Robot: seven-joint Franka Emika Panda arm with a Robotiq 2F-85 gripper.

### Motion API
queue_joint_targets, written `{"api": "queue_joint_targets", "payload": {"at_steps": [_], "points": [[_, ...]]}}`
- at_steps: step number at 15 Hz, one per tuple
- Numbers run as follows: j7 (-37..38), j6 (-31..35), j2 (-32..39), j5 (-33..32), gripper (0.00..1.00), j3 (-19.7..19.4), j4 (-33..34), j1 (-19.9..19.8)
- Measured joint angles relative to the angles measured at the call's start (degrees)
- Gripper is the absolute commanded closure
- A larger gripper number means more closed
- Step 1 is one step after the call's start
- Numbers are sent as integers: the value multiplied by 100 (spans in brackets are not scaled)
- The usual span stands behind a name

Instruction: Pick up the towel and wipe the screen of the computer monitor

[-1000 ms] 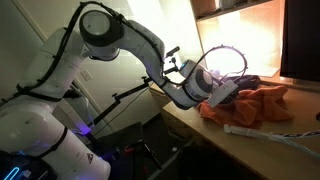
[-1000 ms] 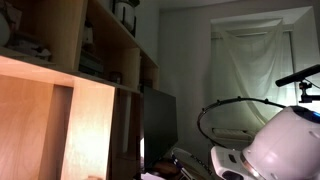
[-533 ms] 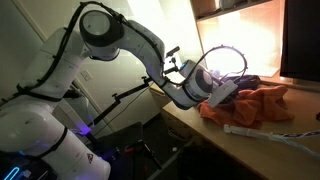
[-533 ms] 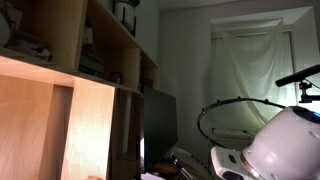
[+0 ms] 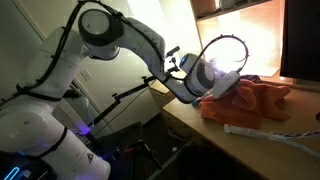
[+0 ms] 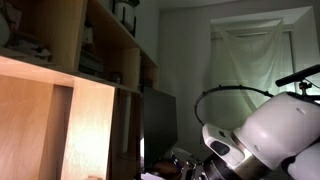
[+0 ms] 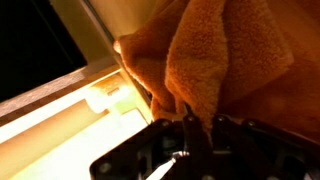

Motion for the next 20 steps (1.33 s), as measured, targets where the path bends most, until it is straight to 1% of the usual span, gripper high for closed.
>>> {"api": "queue_joint_targets", "payload": {"at_steps": [4,8,12,15,18,20], "points": [[-396,-10,-67,542,98,47,382,-30],[-543,-13,-78,930,98,2,640,-24],[-548,-14,-78,1100,98,-8,878,-32],[-548,-14,-79,1229,98,-12,1175,-27],[-548,-15,-79,1502,98,-142,1401,104],[-551,-15,-71,1801,98,-410,1425,336]]}}
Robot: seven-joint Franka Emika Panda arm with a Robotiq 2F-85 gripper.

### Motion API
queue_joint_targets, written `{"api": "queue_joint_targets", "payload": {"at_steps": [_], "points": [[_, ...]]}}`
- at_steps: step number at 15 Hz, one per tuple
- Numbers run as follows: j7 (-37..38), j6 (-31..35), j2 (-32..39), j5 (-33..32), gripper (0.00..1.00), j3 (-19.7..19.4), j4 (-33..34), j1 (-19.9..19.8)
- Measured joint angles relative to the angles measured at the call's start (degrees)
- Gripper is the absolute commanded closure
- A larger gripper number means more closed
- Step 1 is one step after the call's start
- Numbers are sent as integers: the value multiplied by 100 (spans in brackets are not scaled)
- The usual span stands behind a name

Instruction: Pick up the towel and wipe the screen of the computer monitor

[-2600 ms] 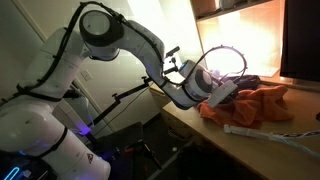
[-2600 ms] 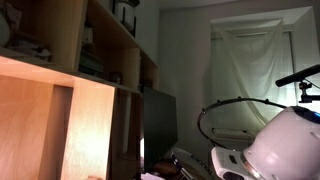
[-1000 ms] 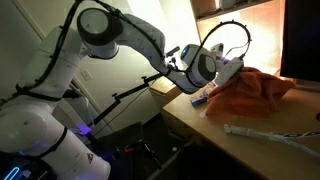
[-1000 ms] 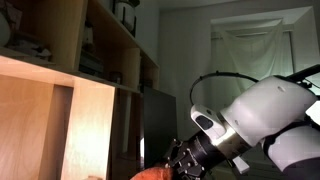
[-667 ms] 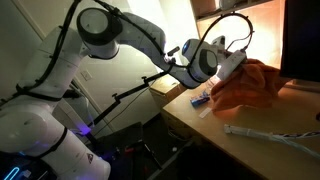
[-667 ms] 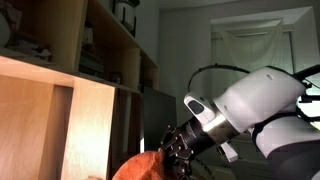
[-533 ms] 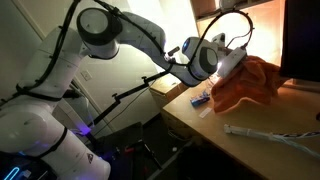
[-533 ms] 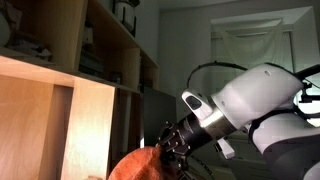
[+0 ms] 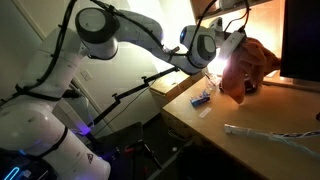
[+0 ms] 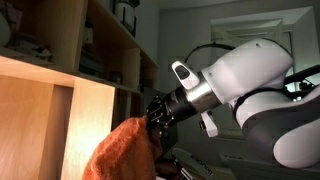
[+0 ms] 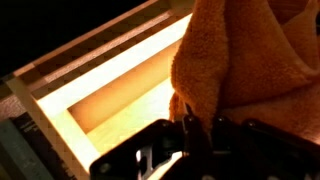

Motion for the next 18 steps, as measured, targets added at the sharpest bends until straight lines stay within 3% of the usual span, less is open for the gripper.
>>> {"api": "queue_joint_targets", "payload": {"at_steps": [10,18], "points": [[151,-34,390,1614,98,-1863,-95,1645],[935,-44,921,2550,98,-2778,-1187,2270]]}}
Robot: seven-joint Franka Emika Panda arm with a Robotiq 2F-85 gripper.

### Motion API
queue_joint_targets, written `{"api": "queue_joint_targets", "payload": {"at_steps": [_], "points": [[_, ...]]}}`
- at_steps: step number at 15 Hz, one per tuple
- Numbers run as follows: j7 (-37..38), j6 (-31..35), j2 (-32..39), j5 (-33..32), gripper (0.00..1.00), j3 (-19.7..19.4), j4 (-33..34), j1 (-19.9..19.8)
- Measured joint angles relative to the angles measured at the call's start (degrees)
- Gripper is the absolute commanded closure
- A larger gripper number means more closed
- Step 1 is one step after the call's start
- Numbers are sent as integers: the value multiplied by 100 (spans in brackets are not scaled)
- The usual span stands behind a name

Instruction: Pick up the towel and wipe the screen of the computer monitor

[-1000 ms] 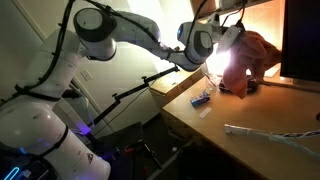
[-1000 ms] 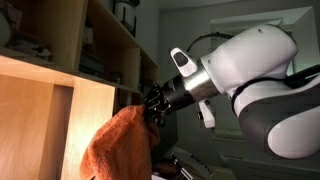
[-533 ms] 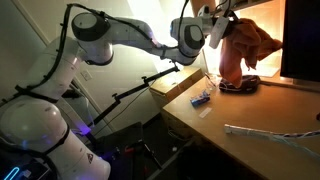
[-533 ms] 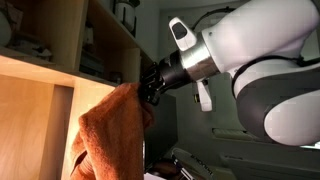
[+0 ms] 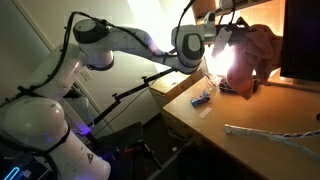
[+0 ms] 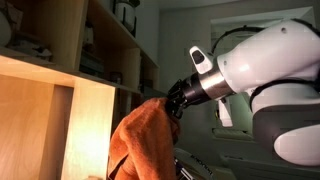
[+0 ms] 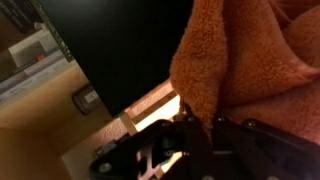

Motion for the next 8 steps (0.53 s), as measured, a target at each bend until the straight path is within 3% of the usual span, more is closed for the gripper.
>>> {"api": "queue_joint_targets", "payload": {"at_steps": [1,8], "points": [[97,0,57,44,91,-49,-149,35],[230,0,161,60,91,-97,-456,153]]}}
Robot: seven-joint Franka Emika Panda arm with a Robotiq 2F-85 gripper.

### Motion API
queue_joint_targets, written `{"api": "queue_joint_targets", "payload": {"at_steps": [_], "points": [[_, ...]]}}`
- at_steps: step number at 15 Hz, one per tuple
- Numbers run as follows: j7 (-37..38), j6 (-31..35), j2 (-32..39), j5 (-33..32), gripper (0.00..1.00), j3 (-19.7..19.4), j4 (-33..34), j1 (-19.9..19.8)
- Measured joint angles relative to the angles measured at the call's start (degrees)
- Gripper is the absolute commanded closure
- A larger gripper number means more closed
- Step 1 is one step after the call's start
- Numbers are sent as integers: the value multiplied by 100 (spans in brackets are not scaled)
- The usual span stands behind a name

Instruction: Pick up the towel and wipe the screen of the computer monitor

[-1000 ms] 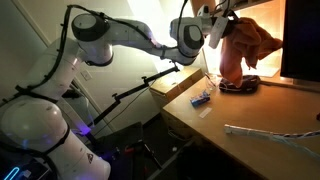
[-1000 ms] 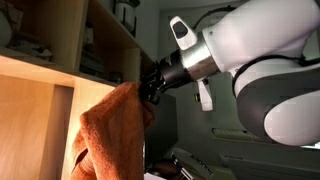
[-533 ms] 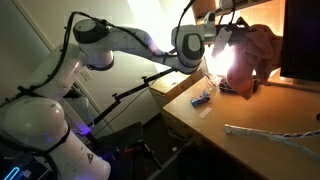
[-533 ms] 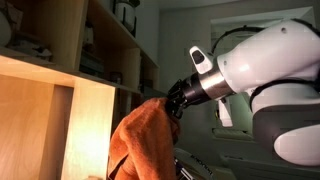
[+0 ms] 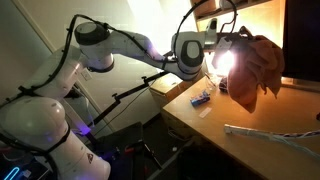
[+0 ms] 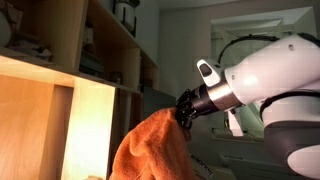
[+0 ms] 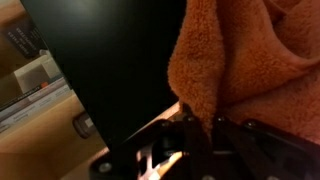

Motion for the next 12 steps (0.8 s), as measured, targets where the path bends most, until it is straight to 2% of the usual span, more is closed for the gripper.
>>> {"api": "queue_joint_targets", "payload": {"at_steps": [4,5,10,12], "points": [[0,0,0,3,91,-6,-4,11],[0,0,0,3,98,-6,-5,11],[0,0,11,-10,98,-14,-6,18],[43,0,31,45,98,-194,-6,90]]}}
